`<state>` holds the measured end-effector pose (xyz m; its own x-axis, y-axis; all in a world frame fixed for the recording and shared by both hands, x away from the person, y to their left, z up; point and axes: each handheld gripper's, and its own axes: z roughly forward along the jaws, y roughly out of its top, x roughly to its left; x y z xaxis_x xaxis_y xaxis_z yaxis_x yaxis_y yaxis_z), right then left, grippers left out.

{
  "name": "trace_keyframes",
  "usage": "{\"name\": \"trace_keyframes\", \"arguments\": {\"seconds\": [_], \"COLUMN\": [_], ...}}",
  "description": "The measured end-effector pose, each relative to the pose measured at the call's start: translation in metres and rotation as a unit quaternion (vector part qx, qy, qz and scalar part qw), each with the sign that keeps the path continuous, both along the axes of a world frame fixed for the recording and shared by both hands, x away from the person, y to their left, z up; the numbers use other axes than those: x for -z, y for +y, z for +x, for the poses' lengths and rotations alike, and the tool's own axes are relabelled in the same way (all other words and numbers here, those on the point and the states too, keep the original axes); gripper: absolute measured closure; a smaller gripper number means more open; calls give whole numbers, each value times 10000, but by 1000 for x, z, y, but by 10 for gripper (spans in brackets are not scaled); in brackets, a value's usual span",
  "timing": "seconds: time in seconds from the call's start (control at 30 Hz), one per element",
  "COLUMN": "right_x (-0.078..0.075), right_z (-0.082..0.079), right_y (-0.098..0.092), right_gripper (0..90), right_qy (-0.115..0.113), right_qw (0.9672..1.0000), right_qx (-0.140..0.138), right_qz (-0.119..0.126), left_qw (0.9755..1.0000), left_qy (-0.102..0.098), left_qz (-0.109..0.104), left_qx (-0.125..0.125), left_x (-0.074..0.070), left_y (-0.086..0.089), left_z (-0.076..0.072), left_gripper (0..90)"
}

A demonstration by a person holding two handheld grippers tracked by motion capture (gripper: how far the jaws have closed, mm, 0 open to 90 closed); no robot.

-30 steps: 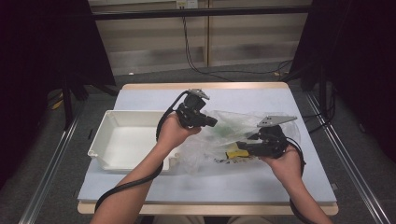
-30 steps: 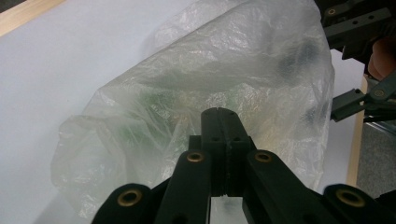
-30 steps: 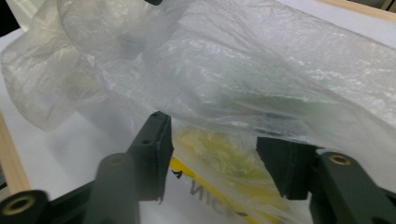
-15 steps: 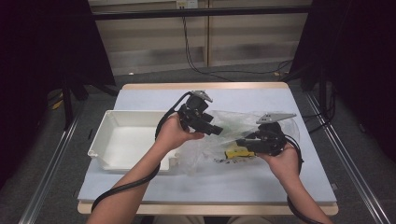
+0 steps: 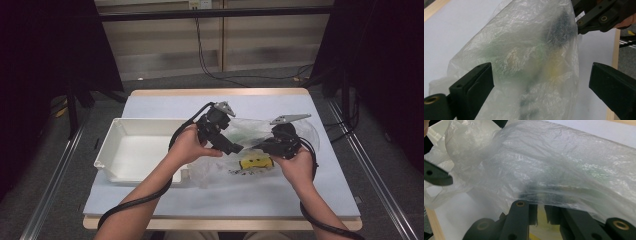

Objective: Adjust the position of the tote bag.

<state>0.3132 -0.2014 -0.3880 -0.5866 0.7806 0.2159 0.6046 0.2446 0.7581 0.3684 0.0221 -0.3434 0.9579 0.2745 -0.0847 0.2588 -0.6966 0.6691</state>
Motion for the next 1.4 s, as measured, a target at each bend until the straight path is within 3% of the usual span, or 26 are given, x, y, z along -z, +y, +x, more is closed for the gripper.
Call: {"name": "trace_keyframes", "arguments": {"seconds": [0.17, 0.27, 0.3, 0.33, 0.37, 0.4, 0.5, 0.63, 0.7, 0.83, 0.87, 0.93, 1.07, 1.1, 1.27, 1.3, 1.4], "right_x": [-3, -3, -3, -3, -4, -3, -1, 0, 0, 0, 2, 4, 12, 18, 23, 25, 30], "right_z": [3, 4, 3, 3, 2, 2, 1, 0, 0, 3, 4, 6, 7, 5, 0, -3, -7], "right_y": [4, 6, 6, 7, 8, 8, 8, 12, 13, 15, 17, 20, 22, 23, 23, 22, 17], "right_gripper": [834, 834, 833, 833, 821, 807, 701, 414, 364, 297, 281, 290, 366, 488, 614, 708, 812], "right_qy": [-36, -49, -51, -46, -65, -85, -128, -361, -505, -562, -579, -602, -415, -299, -186, -112, -10], "right_qw": [10000, 10000, 10000, 10000, 9999, 9999, 9998, 9990, 9981, 9972, 9965, 9956, 9952, 9940, 9929, 9926, 9923], "right_qx": [5, -15, -18, -36, -68, -95, -148, -215, -260, -402, -438, -551, -745, -913, -1073, -1116, -1179], "right_qz": [60, 57, 50, 65, 35, 27, -16, -174, -240, -289, -410, -454, -476, -526, -471, -458, -372], "left_qw": [9997, 9994, 9990, 9990, 9990, 9986, 9983, 9980, 9978, 9975, 9972, 9973, 9972, 9971, 9964, 9963, 9959], "left_qy": [-180, -174, -244, -199, -84, -82, 91, 209, 305, 403, 431, 440, 407, 406, 417, 418, 430], "left_qz": [170, 201, 211, 225, 124, 62, 29, 14, -59, -29, -47, -41, -83, -61, -61, -34, -65], "left_qx": [-48, -210, -308, -322, -431, -524, -571, -598, -578, -583, -607, -585, -619, -641, -741, -747, -796], "left_x": [3, 5, 4, 4, 3, 3, 2, 3, 3, 4, 5, 5, 3, 3, 5, 6, 8], "left_y": [-4, -5, -4, -3, 0, 2, 6, 10, 12, 13, 13, 13, 14, 15, 16, 16, 16], "left_z": [-2, 2, 3, 6, 10, 12, 19, 24, 25, 27, 27, 27, 28, 29, 31, 32, 35], "left_gripper": [58, 176, 176, 286, 457, 519, 670, 790, 836, 860, 866, 873, 876, 878, 882, 882, 884]}}
